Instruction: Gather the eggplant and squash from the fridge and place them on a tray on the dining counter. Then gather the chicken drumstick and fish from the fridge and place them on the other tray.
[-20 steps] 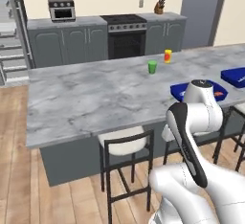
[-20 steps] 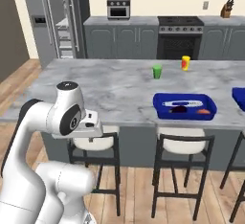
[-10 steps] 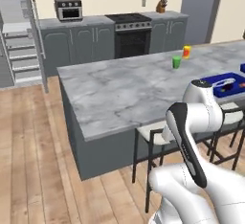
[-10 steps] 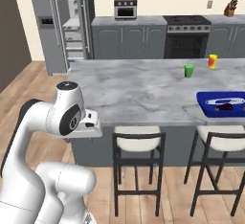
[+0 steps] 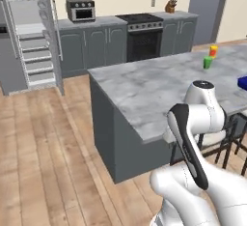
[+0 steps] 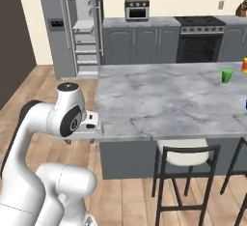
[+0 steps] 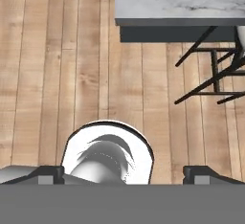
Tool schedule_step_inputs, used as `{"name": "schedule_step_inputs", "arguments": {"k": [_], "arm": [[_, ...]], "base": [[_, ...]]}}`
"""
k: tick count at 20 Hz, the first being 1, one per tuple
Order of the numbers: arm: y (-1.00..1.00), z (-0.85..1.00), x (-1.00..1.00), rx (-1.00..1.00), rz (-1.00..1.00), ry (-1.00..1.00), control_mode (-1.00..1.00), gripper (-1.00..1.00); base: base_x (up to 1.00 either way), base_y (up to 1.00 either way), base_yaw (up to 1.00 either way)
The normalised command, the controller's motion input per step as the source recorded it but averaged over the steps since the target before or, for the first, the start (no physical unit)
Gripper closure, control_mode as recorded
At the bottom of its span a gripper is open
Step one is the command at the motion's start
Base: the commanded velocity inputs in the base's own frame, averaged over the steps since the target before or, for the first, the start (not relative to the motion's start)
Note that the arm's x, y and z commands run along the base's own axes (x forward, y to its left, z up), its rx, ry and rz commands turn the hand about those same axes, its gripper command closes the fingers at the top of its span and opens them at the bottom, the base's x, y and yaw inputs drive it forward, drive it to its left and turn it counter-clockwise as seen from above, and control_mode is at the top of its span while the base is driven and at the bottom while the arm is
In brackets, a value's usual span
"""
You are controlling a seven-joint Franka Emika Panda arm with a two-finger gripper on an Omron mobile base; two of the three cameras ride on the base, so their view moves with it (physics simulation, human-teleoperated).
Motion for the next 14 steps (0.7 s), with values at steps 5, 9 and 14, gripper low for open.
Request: {"name": "schedule_step_inputs", "arguments": {"k": [5, 9, 14], "arm": [[0.00, 0.00, 0.00, 0.00, 0.00, 0.00, 1.00, -1.00], [0.00, 0.00, 0.00, 0.00, 0.00, 0.00, 1.00, -1.00], [0.00, 0.00, 0.00, 0.00, 0.00, 0.00, 1.00, -1.00]], "base": [[0.19, 1.00, 0.00], [0.51, 1.00, 0.00], [0.63, 1.00, 0.00]]}}
